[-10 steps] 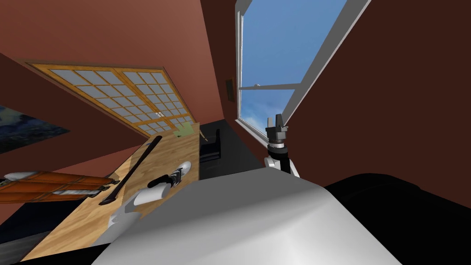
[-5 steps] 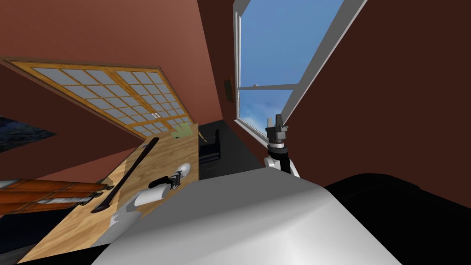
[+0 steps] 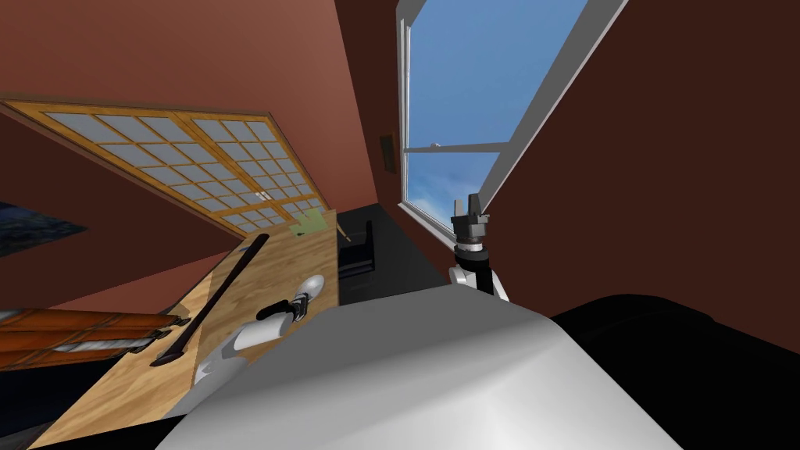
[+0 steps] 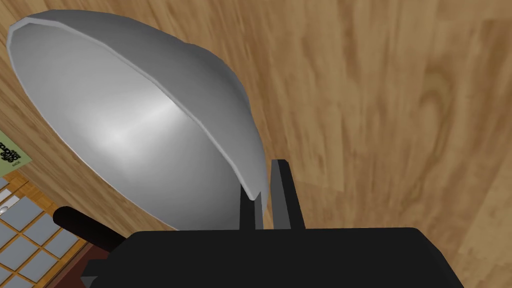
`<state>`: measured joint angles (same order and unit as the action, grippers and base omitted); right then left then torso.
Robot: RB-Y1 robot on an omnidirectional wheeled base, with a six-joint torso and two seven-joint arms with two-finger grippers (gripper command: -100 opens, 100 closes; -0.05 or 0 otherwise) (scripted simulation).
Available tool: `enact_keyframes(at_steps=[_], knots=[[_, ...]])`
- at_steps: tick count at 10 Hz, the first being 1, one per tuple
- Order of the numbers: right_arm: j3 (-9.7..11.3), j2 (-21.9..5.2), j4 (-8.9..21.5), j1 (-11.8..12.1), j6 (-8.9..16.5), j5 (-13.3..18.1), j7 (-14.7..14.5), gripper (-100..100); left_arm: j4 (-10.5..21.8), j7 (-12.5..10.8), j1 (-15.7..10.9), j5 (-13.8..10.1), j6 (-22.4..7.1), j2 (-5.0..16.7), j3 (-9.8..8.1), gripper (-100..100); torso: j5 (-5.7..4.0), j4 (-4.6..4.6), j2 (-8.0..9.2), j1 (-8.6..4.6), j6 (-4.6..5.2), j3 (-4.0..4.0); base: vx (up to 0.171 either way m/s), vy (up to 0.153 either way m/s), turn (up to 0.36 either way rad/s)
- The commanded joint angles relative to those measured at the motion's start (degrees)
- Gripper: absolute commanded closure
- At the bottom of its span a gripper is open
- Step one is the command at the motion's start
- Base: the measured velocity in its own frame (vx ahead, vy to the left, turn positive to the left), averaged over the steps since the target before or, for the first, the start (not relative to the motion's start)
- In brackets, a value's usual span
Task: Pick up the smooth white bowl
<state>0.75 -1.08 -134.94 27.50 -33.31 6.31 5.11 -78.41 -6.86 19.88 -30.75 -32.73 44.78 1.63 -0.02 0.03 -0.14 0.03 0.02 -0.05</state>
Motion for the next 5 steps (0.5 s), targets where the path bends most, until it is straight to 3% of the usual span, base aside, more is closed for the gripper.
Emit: enact_keyframes(at_steps=[1, 3, 4, 5], knots=[[0.0, 0.0, 0.0, 0.0, 0.0, 0.0, 0.0, 0, 0.0, 0.0, 0.0, 0.0, 0.0, 0.0, 0.0, 100, 0.0, 0.0, 0.0, 0.0, 0.0, 0.0, 0.004, 0.002, -0.014], [0.0, 0.0, 0.0, 0.0, 0.0, 0.0, 0.0, 0, -0.1, -0.1, -0.1, 0.0, 0.1, 0.0, -0.05, 100, 0.0, -0.05, 0.03, -0.02, -0.06, -0.01, 0.0, 0.0, 0.0], [0.0, 0.0, 0.0, 0.0, 0.0, 0.0, 0.0, 0, -0.1, -0.1, -0.1, -0.1, 0.0, 0.0, -0.05, 0, -0.01, -0.04, 0.04, -0.03, -0.06, 0.0, 0.0, 0.0, 0.0], [0.0, 0.0, 0.0, 0.0, 0.0, 0.0, 0.0, 0, -2.0, -0.3, 0.8, -0.8, -0.9, 1.3, -0.28, 100, -0.02, -0.03, 0.05, -0.04, -0.05, 0.01, -0.011, -0.026, 0.055]])
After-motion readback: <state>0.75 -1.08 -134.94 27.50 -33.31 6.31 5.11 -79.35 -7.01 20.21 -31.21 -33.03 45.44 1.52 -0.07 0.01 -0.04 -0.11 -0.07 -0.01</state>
